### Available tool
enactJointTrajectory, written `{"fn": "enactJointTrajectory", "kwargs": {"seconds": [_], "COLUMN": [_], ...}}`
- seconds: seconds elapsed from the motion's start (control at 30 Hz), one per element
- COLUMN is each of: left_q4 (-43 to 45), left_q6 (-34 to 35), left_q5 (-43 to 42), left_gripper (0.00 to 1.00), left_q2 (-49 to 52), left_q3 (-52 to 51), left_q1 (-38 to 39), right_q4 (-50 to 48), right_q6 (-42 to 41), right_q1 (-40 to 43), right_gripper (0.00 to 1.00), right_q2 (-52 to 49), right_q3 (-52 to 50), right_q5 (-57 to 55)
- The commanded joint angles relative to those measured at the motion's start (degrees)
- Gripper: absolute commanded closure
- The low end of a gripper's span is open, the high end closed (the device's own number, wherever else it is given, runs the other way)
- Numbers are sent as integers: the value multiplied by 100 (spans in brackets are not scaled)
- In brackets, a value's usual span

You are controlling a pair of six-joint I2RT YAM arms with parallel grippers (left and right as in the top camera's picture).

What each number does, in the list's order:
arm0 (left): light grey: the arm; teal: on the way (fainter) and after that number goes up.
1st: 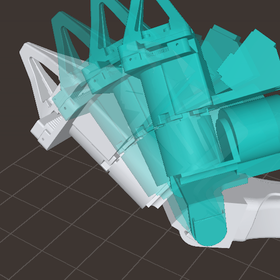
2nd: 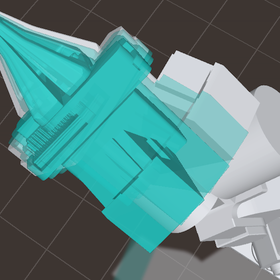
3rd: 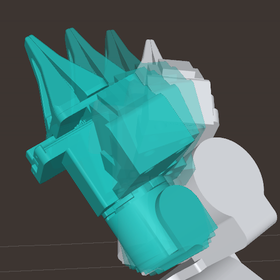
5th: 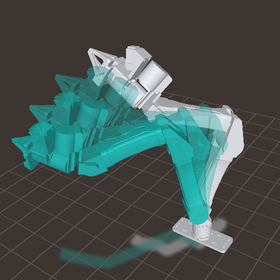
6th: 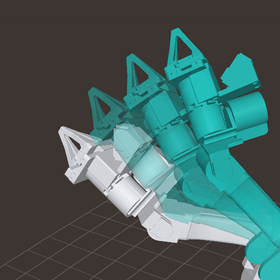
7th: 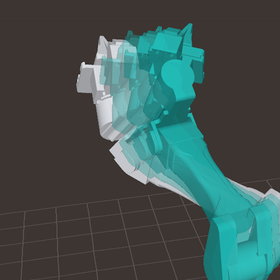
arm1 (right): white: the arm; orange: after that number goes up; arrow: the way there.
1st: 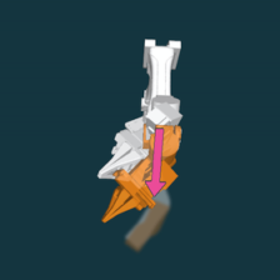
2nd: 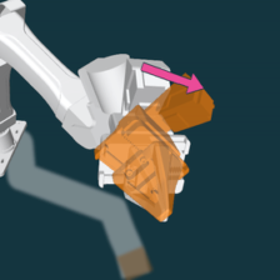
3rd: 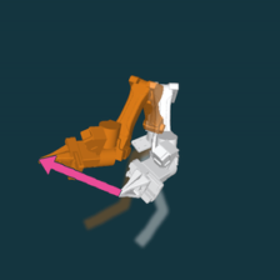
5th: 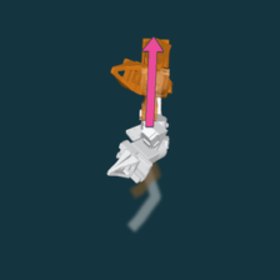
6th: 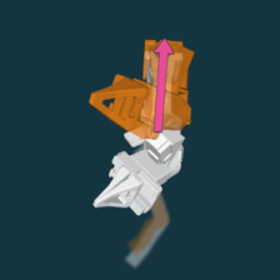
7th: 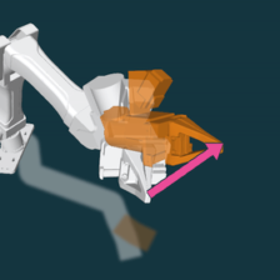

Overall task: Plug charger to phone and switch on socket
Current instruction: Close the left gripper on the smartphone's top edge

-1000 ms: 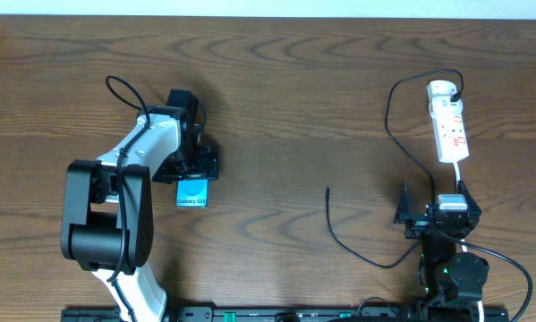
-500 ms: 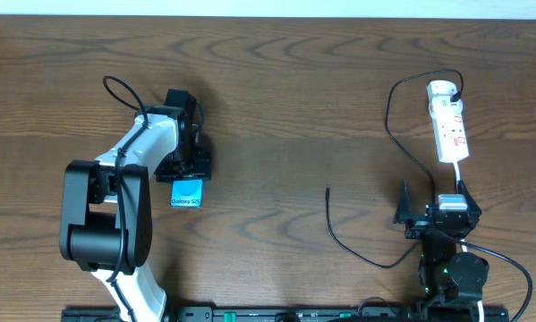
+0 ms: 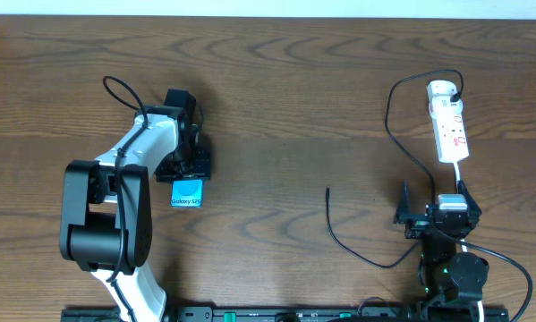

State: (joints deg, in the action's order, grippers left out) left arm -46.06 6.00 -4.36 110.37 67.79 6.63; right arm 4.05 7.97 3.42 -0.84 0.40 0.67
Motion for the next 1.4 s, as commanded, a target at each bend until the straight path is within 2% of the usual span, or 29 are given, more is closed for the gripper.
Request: {"fn": "enactJointTrajectory", "kwargs": {"seconds": [0.0,0.17,0.23,0.53,0.7,0.97,1.03,1.07,1.1,1.37], "left_q4": [33,33,35,35,44,57,79,98,103,120], "left_q6": [26,26,26,26,26,26,26,26,26,26], "left_q5": [-157,-157,-157,-157,-157,-157,-157,-157,-157,-157], "left_gripper": [34,35,39,43,49,67,76,86,92,93], "left_q2": [356,356,356,356,356,356,356,356,356,354], "left_q3": [-332,-332,-332,-332,-332,-332,-332,-332,-332,-332], "left_q1": [9,9,9,9,9,9,9,9,9,9], "right_q4": [24,24,26,24,24,26,26,26,26,26], "right_q6": [-63,-61,-61,-63,-63,-63,-63,-63,-63,-61], "right_q1": [35,35,35,35,35,35,35,35,35,35], "right_gripper": [1,1,1,1,1,1,1,1,1,1], "right_q2": [24,24,22,24,24,24,24,24,24,24], "right_q3": [-9,-9,-9,-9,-9,-9,-9,-9,-9,-9], "right_q5": [13,13,13,13,13,13,13,13,13,13]}}
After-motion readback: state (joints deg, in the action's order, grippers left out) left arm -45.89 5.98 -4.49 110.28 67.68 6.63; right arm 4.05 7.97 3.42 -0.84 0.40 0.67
